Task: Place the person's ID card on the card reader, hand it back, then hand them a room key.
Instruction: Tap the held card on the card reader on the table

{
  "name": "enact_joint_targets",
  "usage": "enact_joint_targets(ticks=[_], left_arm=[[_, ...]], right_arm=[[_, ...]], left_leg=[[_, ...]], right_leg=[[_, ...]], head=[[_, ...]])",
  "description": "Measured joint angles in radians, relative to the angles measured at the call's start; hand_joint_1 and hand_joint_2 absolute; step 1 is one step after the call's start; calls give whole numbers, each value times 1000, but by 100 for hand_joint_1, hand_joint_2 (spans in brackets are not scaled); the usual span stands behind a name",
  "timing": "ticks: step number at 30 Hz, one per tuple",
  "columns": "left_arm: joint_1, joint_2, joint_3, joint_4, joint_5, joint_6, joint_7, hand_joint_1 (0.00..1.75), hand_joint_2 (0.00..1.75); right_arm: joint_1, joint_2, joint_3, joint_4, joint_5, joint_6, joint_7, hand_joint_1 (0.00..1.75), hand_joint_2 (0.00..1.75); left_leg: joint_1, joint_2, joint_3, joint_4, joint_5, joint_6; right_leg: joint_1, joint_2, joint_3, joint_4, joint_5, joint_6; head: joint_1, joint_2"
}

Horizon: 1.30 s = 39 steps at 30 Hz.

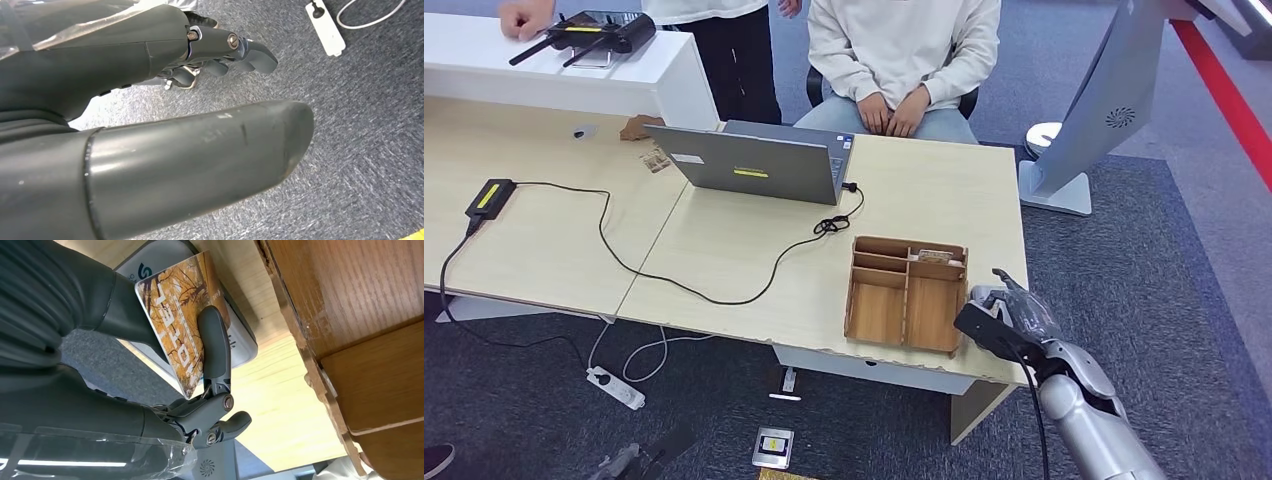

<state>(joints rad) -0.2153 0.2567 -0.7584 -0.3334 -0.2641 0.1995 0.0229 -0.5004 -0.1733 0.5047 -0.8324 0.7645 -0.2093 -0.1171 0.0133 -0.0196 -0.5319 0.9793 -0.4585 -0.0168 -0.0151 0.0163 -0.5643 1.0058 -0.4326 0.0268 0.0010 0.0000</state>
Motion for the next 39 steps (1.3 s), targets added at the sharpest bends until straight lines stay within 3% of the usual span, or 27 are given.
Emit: enact_joint_targets(ticks=[23, 39], left_arm=[[-1, 0, 0, -1, -11, 11, 11, 0, 0], [-12, -10, 0, 0, -47, 30, -9, 0, 0]], right_arm=[[-7, 0, -2, 15, -19, -49, -13, 175, 175], [-168, -72, -100, -162, 41, -21, -12, 175, 175]], left_leg=[[0, 0, 0, 0, 0, 0], [-1, 0, 1, 0, 0, 0]], right_leg=[[0, 0, 0, 0, 0, 0], [-1, 0, 0, 0, 1, 1]], head=[[0, 0], [0, 0]])
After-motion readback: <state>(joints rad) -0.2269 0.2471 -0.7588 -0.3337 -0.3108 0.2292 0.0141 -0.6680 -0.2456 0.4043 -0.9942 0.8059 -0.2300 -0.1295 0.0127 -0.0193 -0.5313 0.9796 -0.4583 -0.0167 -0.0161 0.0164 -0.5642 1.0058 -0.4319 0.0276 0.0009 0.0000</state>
